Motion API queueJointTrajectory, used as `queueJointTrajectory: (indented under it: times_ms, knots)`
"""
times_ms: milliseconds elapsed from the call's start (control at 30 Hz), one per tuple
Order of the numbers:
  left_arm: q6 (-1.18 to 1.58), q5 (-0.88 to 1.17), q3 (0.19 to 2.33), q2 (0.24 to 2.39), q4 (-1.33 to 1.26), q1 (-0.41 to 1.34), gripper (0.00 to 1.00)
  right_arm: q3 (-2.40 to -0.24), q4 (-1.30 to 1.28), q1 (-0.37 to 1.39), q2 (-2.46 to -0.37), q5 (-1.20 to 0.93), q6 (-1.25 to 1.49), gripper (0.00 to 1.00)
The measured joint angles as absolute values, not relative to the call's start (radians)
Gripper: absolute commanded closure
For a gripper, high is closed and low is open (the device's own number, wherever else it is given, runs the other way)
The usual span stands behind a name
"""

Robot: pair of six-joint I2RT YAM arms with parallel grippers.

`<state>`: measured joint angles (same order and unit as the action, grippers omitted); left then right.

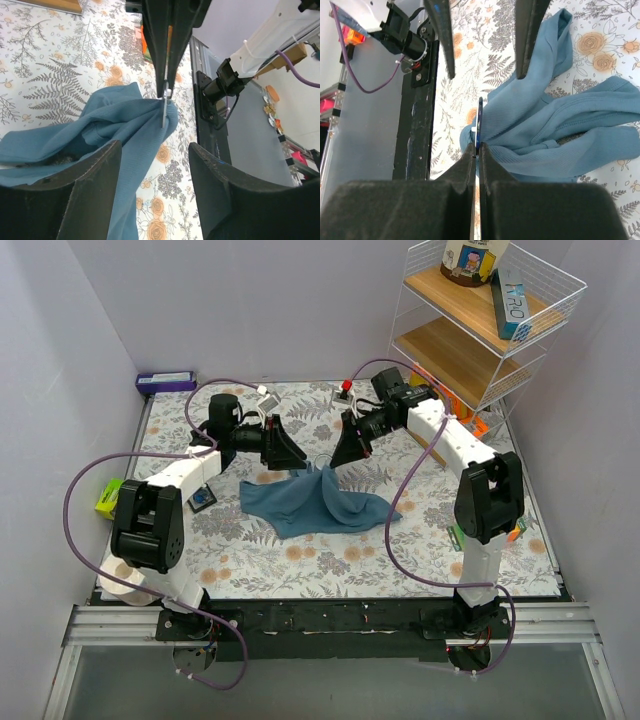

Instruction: Remove the brooch from the garment

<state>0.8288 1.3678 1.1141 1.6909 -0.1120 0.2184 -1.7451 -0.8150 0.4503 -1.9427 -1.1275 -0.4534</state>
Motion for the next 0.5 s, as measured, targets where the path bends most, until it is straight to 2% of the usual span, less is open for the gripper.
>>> queueJointTrajectory:
  times_ms: [133,200,333,500]
  knots:
    - [0.721,1.275,1.128,1.662,-0.008,0.255,0.37,-1.769,-0.962,0.440,-1.949,-1.143,-0.651,0.99]
    - [0.693,1.219,1.105,1.622,-0.006,0.287,0.36,-1.782,-1.000,0.439,-1.958,-1.151,-0.702,0.99]
    - [0.675,1.150,1.045,1.541,-0.037,0.354,0.36,-1.785,-1.016,0.440,-1.972,-1.154,-0.748,0.99]
    - [0.770,1.117,1.042,1.578,-0.163,0.371,0.40,-1.868,-1.072,0.441,-2.007,-1.153,-0.786,0.99]
